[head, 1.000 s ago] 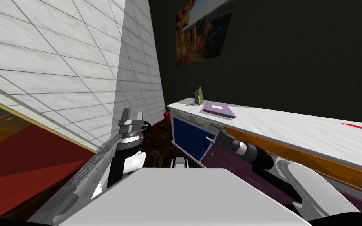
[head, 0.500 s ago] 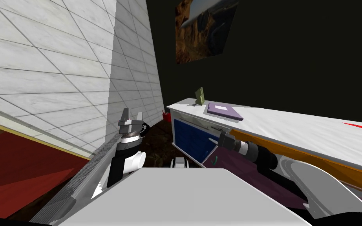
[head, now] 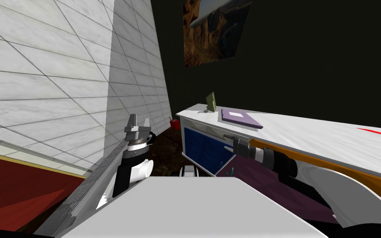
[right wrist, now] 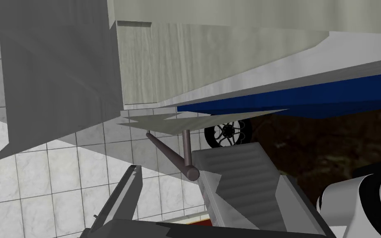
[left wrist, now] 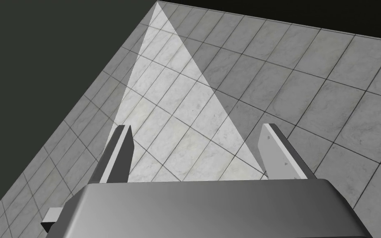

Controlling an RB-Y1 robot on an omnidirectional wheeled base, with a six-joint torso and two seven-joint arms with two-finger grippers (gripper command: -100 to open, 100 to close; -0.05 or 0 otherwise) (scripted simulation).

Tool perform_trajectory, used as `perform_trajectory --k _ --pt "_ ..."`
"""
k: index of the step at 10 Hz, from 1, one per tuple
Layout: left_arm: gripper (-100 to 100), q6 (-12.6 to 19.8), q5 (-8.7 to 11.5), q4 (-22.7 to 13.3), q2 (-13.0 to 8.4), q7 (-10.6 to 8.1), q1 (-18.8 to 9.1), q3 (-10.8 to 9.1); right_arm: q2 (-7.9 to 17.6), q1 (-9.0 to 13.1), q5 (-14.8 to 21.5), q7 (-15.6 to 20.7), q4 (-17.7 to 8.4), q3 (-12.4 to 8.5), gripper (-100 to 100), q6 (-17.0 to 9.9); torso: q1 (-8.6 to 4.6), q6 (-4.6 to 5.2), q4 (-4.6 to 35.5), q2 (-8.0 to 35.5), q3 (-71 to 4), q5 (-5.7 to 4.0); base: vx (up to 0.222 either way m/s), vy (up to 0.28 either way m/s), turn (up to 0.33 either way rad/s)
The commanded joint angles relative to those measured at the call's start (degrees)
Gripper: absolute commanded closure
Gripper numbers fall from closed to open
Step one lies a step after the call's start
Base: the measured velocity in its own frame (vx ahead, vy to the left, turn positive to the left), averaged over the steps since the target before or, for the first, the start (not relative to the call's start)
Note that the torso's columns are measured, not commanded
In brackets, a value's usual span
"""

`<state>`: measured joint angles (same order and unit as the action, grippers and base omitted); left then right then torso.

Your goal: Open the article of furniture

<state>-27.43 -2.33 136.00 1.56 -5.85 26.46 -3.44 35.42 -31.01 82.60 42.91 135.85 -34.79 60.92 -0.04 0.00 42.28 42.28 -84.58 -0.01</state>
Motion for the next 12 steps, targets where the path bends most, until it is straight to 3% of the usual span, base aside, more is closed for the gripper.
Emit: perform_trajectory --k 1,2,3,4,7,10,12 --pt "0 0.0 0.0 0.0 0.0 0.00 0.0 0.00 0.6 -0.2 1.4 0.5 0.3 -0.6 -100 0.4 -0.04 0.01 0.0 0.1 0.1 -0.02 0.023 0.032 -0.016" --pt "0 0.0 0.0 0.0 0.0 0.00 0.0 0.00 0.7 -0.2 1.6 0.7 0.3 -0.6 -100 0.5 -0.12 -0.01 0.1 0.2 0.1 -0.04 0.007 0.007 0.003" --pt "0 0.0 0.0 0.0 0.0 0.00 0.0 0.00 0.7 -0.2 1.6 0.6 0.3 -0.6 100 0.5 -0.12 0.01 0.1 0.2 0.1 -0.05 0.000 0.000 0.000" --pt "0 0.0 0.0 0.0 0.0 0.00 0.0 0.00 1.2 0.3 4.4 -2.2 -0.5 -0.6 100 -0.8 -0.04 0.01 0.0 0.1 0.1 -0.02 -0.083 -0.029 0.298" --pt "0 0.0 0.0 0.0 0.0 0.00 -0.1 0.01 1.8 0.7 7.8 -5.7 -1.3 -0.7 100 -2.2 -0.40 -0.15 -0.5 -0.3 0.0 -0.47 -0.205 -0.026 0.336" --pt "0 0.0 0.0 0.0 0.0 0.00 0.0 -0.01 2.8 1.6 12.3 -10.7 -2.9 -0.7 100 -4.8 -0.67 0.35 -0.4 -0.4 -0.1 -0.43 -0.154 -0.008 0.312" --pt "0 0.0 0.0 0.0 0.0 0.00 0.0 -0.01 2.8 1.6 14.0 -12.1 -2.9 -0.7 100 -4.8 -0.54 0.28 -0.4 -0.3 0.0 -0.45 -0.109 -0.002 0.093"
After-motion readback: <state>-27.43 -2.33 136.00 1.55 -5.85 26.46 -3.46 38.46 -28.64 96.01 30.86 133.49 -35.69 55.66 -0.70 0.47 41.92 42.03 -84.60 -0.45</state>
